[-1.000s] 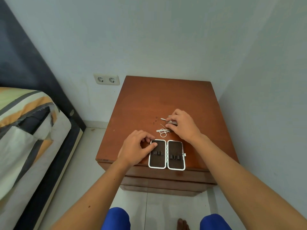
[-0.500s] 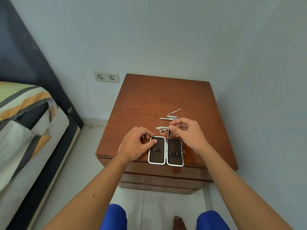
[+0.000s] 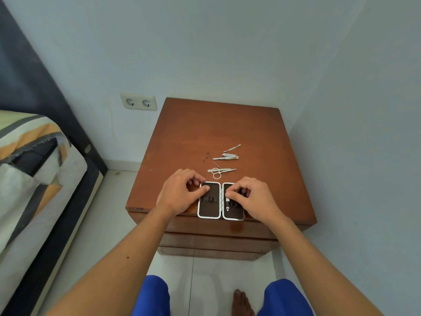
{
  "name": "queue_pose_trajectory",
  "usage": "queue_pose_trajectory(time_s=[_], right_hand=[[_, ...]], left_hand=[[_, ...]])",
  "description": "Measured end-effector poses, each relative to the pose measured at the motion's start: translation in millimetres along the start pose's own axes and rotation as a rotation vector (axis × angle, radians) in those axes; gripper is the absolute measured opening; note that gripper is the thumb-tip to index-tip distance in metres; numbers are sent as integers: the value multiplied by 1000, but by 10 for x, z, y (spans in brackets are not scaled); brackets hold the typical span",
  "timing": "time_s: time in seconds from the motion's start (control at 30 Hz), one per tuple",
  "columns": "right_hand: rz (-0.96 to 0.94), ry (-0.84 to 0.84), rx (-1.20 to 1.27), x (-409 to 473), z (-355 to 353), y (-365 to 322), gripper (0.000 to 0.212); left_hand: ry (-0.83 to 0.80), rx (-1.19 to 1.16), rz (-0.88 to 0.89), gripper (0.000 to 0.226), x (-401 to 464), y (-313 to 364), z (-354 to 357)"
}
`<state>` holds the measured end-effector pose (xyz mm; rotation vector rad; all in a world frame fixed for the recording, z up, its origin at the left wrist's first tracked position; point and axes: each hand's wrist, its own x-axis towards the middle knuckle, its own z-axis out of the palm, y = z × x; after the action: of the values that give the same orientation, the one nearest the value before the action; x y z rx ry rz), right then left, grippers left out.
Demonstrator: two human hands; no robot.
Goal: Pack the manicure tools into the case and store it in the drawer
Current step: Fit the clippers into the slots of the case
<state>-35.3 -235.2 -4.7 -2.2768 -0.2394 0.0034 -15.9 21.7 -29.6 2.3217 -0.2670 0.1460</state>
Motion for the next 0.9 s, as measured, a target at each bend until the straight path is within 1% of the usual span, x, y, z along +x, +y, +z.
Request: queue_pose_trajectory(time_s=[0.1, 0.23, 0.33, 0.43, 0.53, 0.6, 0.73, 0.8, 0.9], right_hand=[[-51, -9, -40, -75, -1, 16, 6], [-92, -36, -71, -142, -8, 27, 28], [-128, -69, -121, -181, -28, 36, 33], [-165, -92, -151, -224, -37, 49, 34], [-150, -88, -109, -174, -67, 20, 30], [-138, -39, -64, -22, -96, -21, 24], [-78, 132, -32, 515, -118, -111, 11], [-51, 181, -69, 781, -126, -132, 11], [-52, 127, -207, 1068, -109, -114, 16]], left_hand=[[0, -1, -1, 16, -2, -1, 2], [3, 8, 0, 17, -3, 0, 3], [2, 12, 3, 16, -4, -5, 3], [2, 14, -2, 16, -7, -4, 2], [3, 5, -4, 15, -5, 1, 4], [5, -1, -3, 16, -4, -2, 7], [1, 1, -6, 15, 0, -4, 5], [0, -5, -6, 16, -2, 2, 2], [-1, -2, -7, 16, 9, 6, -2]])
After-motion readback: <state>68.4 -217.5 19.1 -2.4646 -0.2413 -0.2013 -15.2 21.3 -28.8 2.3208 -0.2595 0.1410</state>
